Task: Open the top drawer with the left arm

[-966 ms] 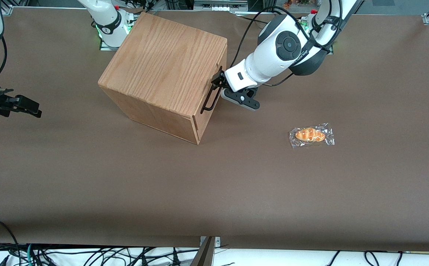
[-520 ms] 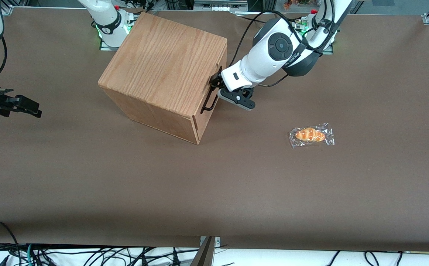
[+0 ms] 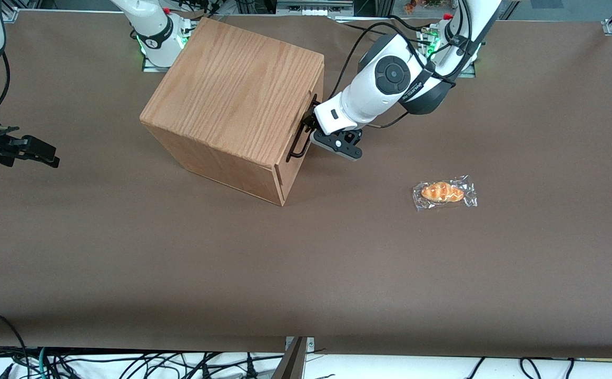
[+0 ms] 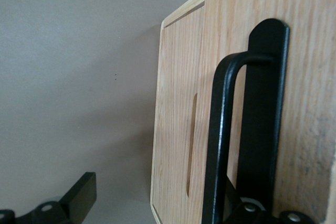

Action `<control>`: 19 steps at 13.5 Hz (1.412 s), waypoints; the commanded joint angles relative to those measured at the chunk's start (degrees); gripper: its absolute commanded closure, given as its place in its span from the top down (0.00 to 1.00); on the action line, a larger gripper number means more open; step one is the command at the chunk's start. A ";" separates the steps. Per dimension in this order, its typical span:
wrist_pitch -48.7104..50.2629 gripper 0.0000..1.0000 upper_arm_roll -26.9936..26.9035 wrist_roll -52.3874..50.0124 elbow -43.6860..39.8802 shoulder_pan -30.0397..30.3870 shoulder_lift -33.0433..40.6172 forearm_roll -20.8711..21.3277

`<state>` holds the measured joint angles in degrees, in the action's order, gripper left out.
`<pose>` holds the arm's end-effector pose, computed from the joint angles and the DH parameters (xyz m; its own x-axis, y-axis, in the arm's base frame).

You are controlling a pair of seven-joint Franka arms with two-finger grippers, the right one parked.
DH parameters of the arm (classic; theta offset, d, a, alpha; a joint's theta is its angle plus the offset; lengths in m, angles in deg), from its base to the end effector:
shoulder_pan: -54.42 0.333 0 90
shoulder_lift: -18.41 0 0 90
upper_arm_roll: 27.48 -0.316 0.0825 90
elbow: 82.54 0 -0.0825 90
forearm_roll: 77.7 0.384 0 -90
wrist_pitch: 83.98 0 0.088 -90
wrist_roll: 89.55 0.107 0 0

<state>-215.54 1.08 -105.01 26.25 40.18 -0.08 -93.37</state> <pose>0.4704 -0.4184 0.3639 0.9600 -0.2777 -0.0363 -0.2455 -0.8969 0.3679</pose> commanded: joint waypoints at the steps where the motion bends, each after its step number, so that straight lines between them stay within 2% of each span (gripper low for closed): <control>1: -0.71 1.00 -0.08 0.16 0.98 -0.17 0.56 1.25; 4: 0.34 1.00 -0.69 0.34 0.99 0.62 1.00 4.23; 19: 6.67 1.00 -0.78 3.33 0.37 9.14 2.67 4.16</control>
<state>-207.77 0.63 -100.03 26.63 47.71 1.57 -90.96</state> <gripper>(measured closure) 0.000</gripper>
